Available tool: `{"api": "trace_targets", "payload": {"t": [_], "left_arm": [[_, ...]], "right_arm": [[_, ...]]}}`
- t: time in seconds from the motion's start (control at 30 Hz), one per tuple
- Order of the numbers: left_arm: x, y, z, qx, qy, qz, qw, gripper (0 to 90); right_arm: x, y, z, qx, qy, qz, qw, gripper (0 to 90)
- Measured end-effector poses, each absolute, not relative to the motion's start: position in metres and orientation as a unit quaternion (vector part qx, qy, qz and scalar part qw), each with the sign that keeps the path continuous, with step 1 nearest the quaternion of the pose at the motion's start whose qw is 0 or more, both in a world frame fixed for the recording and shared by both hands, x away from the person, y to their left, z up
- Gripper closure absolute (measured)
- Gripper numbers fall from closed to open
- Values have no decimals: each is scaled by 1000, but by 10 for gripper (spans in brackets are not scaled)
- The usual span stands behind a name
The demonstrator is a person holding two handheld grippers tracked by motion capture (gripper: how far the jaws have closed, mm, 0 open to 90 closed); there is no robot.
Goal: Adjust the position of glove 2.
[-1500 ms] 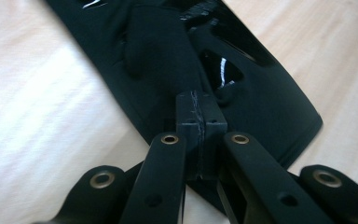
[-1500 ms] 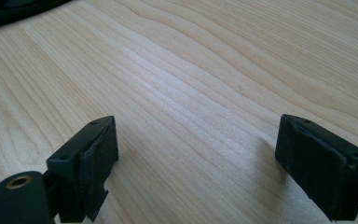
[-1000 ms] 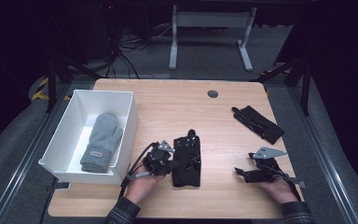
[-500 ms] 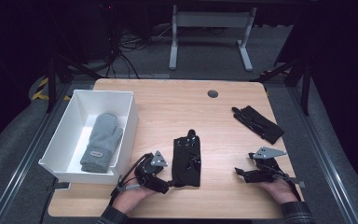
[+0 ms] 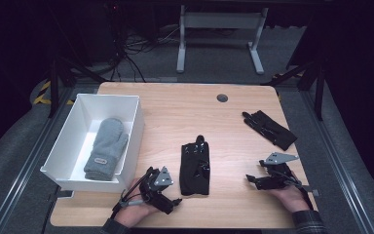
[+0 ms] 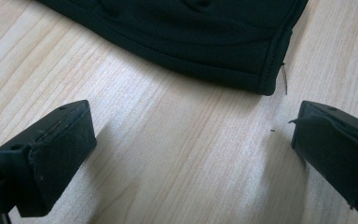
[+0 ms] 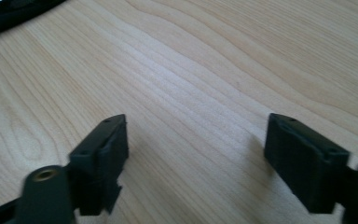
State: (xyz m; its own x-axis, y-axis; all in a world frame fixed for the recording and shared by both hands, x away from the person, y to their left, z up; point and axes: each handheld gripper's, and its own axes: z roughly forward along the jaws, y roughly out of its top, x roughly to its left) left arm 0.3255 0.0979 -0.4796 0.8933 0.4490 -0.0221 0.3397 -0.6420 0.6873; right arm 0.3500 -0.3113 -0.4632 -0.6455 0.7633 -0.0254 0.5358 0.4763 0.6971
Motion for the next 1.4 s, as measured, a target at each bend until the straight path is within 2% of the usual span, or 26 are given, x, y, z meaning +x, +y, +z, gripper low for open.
{"api": "trace_targets", "payload": {"t": [0.07,0.13,0.37,0.83,1.23,1.4], "left_arm": [[326,98,-480,903,218,77,362,0],[325,97,-480,902,220,76,363,0],[323,98,-479,901,233,79,358,1],[323,98,-479,901,229,79,360,0],[325,98,-480,902,223,77,362,0],[325,98,-480,902,222,78,362,0]], "right_arm": [[353,-314,-459,393,840,339,159,357],[356,-316,-452,394,832,349,172,536],[381,-316,-433,400,821,361,190,884],[422,-338,-423,418,811,356,200,900],[453,-364,-424,454,785,338,252,900],[458,-374,-435,475,781,325,244,900]]}}
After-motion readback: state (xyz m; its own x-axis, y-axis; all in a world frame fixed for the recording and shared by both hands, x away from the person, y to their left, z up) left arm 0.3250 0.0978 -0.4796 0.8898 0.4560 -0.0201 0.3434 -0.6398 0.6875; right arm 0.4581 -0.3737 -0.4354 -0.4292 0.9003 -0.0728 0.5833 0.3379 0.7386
